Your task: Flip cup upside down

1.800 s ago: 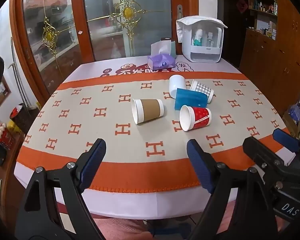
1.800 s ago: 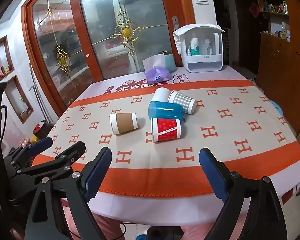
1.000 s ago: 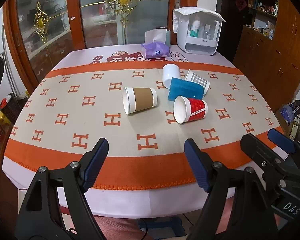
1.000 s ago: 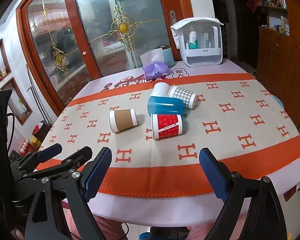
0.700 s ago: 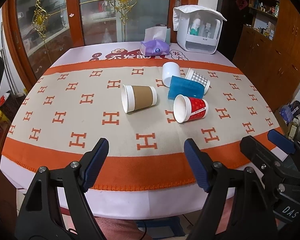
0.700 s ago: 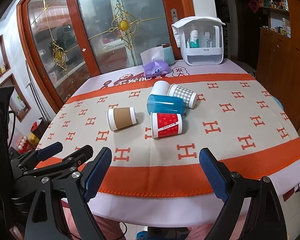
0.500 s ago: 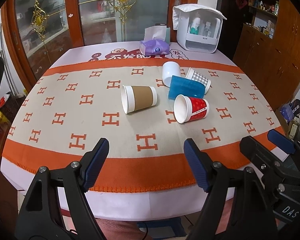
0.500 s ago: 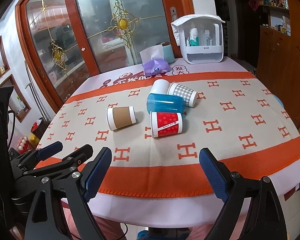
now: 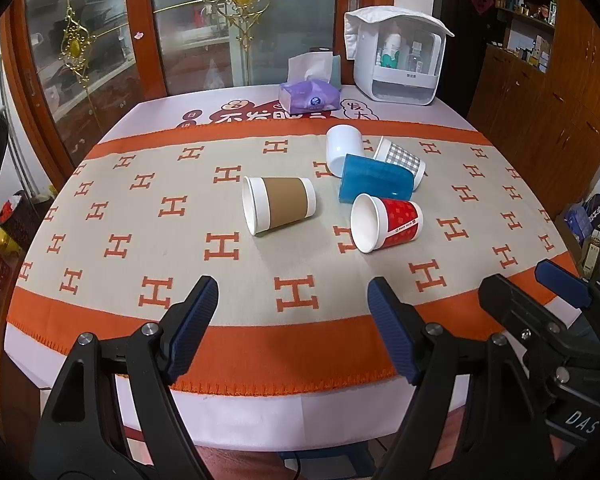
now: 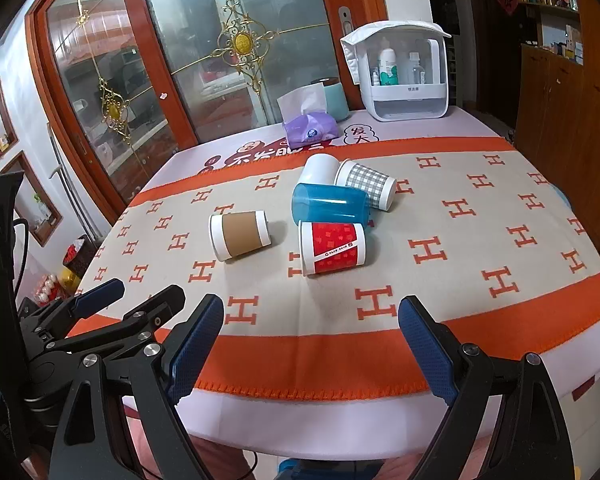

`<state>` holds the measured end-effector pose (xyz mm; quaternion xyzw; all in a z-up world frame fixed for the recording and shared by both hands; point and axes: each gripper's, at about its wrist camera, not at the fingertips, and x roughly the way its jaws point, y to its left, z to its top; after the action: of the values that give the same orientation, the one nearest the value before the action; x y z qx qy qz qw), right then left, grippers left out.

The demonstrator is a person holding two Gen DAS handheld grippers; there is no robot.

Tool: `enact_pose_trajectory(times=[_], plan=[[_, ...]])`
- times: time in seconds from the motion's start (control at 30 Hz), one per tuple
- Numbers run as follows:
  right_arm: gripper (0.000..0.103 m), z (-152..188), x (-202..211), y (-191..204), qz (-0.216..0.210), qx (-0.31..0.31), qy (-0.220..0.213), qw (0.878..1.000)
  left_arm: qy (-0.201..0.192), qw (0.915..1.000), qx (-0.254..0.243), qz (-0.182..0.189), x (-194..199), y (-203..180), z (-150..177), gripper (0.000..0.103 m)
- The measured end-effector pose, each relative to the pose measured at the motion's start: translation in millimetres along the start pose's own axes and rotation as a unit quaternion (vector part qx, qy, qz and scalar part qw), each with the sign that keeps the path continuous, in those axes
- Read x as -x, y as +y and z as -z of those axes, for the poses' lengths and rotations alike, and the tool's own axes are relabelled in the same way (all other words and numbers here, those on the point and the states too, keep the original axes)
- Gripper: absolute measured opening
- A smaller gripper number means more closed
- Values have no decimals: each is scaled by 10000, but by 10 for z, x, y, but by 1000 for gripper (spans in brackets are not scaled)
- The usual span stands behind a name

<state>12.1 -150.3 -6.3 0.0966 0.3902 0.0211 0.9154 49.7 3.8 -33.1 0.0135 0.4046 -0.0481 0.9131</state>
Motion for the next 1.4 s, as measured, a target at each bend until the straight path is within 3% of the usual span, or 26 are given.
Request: enact_pose_trajectory(times=[0.53,0.83,1.03,1.2,1.4], plan=[[90,-24,-168,-39,-9,-31,83,10000,165,9997,-187,-13,-184,-61,-58,75],[90,-174,-379,-246,0,-240,230,9994,289,9948,-966,160,-371,-231,-325,75],[86,-338,-672,-567,-89,-699,527,9961,494,9807,-1842,432,-605,-475,-655,75],[86,-458,-944,-847,-174,-1051,764,9914,747,9617,-2562,629,-899,-760,-903,75],[86,-518,-1252,-1182,-305,-1584,992,9819,1141,9292,-3399,894,-1300,-1134,-1024,75]])
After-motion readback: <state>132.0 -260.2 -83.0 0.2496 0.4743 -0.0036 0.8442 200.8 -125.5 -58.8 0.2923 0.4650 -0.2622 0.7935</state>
